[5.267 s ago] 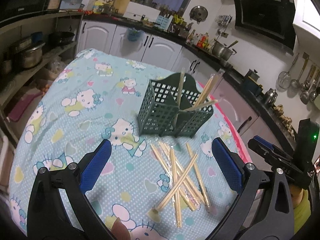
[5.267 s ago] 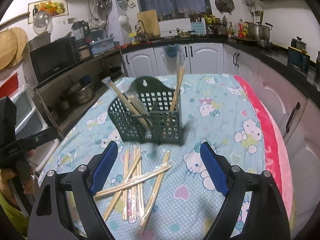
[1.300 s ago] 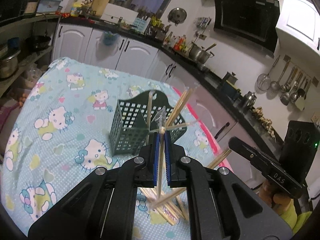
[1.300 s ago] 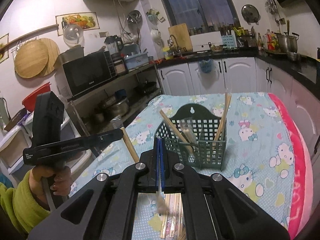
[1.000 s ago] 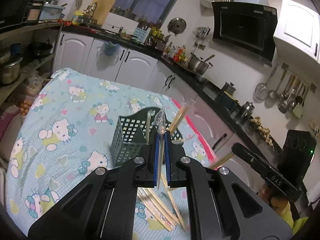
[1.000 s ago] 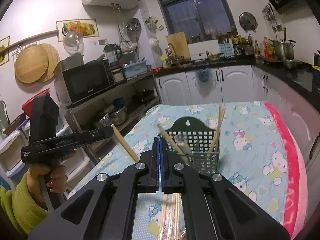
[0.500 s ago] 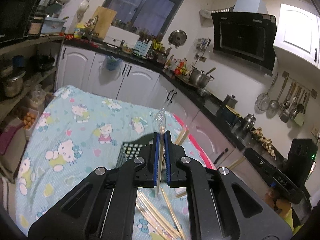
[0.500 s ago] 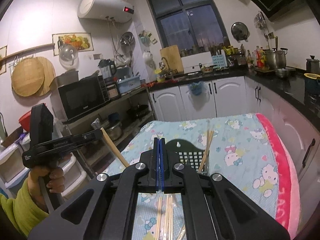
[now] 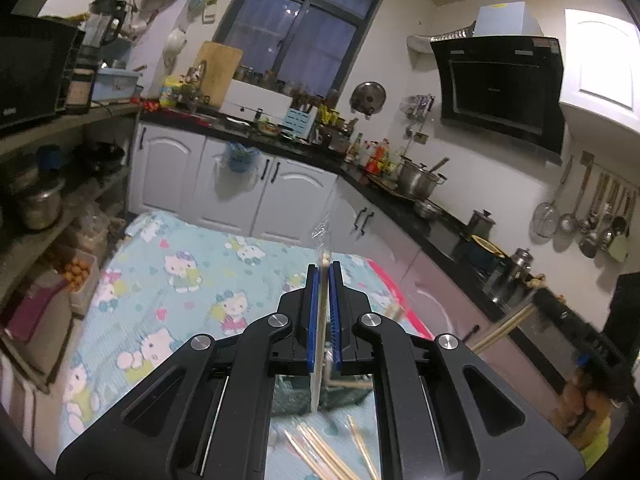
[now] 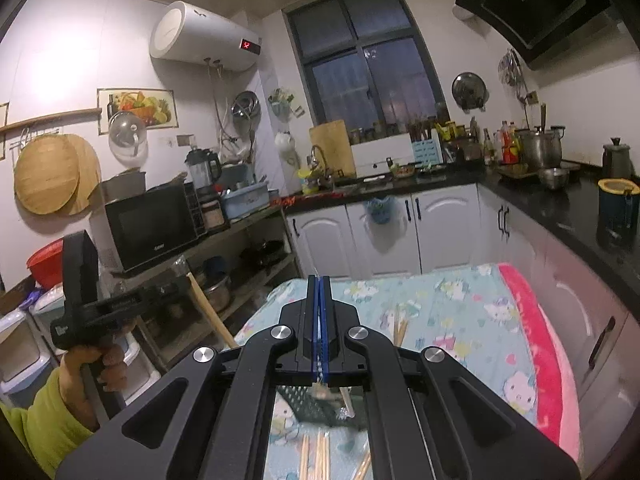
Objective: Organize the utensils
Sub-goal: 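Lift the left gripper's chopstick over the holder while the right gripper carries its own, then open the left gripper over the holder while the right gripper releases its chopstick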
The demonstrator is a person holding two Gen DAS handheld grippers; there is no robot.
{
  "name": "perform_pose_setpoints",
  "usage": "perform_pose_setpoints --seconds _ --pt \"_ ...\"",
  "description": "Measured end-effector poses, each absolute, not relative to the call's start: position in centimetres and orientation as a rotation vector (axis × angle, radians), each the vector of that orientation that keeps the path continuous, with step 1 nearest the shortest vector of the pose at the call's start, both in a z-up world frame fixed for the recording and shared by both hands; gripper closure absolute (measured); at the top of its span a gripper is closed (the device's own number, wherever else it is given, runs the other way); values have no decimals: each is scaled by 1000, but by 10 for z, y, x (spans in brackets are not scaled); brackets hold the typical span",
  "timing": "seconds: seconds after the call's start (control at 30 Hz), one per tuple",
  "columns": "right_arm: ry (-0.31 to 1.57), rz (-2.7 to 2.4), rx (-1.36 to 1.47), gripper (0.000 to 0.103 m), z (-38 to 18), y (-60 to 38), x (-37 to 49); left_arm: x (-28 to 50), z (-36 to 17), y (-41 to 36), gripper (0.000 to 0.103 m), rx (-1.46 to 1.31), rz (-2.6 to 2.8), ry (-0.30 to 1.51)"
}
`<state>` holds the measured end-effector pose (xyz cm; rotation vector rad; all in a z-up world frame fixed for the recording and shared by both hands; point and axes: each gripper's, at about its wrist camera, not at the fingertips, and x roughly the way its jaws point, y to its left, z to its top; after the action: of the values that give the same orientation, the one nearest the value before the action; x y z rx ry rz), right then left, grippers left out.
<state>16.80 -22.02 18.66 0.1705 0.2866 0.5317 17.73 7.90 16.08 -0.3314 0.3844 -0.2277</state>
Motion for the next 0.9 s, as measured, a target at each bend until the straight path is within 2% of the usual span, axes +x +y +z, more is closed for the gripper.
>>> perform_pose_setpoints --seconds 0.43,0.9 --pt "219 451 81 102 215 -203 205 210 172 80 100 -324 -160 334" --pt "332 460 89 102 178 -183 240 235 144 67 100 -320 -139 346"
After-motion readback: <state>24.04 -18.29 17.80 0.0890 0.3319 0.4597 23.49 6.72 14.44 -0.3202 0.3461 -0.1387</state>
